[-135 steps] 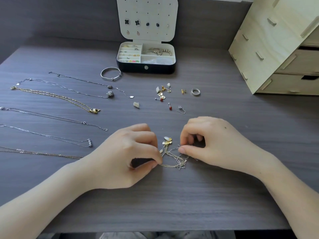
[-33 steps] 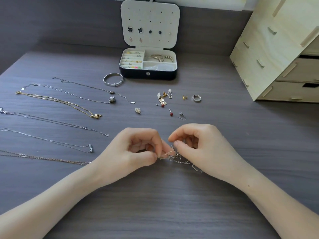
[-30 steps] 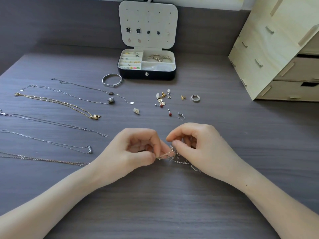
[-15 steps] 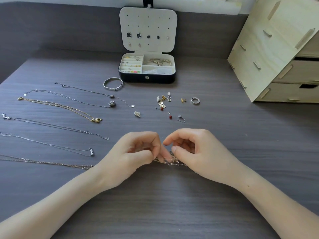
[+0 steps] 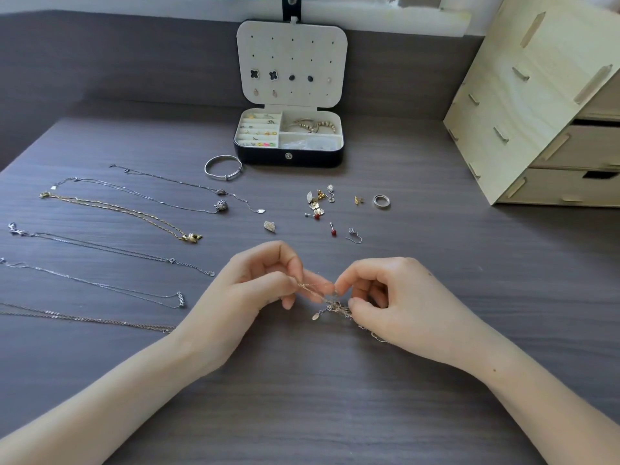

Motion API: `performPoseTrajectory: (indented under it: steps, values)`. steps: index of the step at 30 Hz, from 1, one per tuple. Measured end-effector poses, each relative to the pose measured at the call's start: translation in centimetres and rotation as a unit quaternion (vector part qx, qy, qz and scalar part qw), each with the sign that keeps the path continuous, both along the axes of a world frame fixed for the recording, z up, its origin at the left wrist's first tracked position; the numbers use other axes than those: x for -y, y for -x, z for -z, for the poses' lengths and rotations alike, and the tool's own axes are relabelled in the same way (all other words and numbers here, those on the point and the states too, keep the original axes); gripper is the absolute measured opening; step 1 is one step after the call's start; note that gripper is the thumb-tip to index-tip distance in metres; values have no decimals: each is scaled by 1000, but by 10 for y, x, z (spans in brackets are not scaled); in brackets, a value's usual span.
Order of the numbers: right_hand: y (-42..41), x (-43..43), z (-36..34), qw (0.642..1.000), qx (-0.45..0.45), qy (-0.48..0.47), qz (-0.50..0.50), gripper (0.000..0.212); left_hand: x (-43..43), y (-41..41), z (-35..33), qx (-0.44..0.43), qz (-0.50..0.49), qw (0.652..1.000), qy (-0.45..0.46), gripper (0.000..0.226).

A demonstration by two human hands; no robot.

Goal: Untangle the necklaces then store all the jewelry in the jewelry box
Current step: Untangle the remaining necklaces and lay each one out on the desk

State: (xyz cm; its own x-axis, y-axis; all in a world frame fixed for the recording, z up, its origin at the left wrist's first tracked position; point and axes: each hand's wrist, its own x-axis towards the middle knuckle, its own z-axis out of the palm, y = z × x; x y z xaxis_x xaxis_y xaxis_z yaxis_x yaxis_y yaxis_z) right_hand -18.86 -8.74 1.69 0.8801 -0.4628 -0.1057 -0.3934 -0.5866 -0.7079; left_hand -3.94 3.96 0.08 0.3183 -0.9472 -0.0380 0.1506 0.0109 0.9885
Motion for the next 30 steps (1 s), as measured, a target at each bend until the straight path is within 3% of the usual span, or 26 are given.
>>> performPoseTrajectory:
  steps: [4, 10, 13, 15, 19, 24, 27, 30]
  values:
    - [0, 0, 1, 1000, -4, 22, -14, 22, -1, 0, 1, -74, -3, 997, 14, 12]
    - [-1, 0, 4, 999, 43, 8, -27, 34, -1, -2, 1, -104, 16, 994, 24, 5]
    - [-3, -1, 9, 996, 64, 41, -48, 15, -1, -1, 1, -83, 25, 996, 34, 4]
    - [-5, 1, 12, 994, 86, 60, -38, 8, -2, -1, 0, -33, 22, 998, 39, 5]
    - [-14, 5, 10, 989, 112, 89, -27, 15, -11, 3, -1, 128, -16, 990, 51, 7]
    - [-24, 0, -8, 980, 74, 116, -144, 19, -30, 10, -3, 386, -16, 921, 54, 11]
    - [-26, 0, -12, 973, 18, 106, -204, 19, -38, 7, -5, 445, 8, 895, 36, 13]
    - [-27, 4, -9, 974, 2, 143, -174, 14, -43, 3, -6, 457, -2, 889, 11, 12]
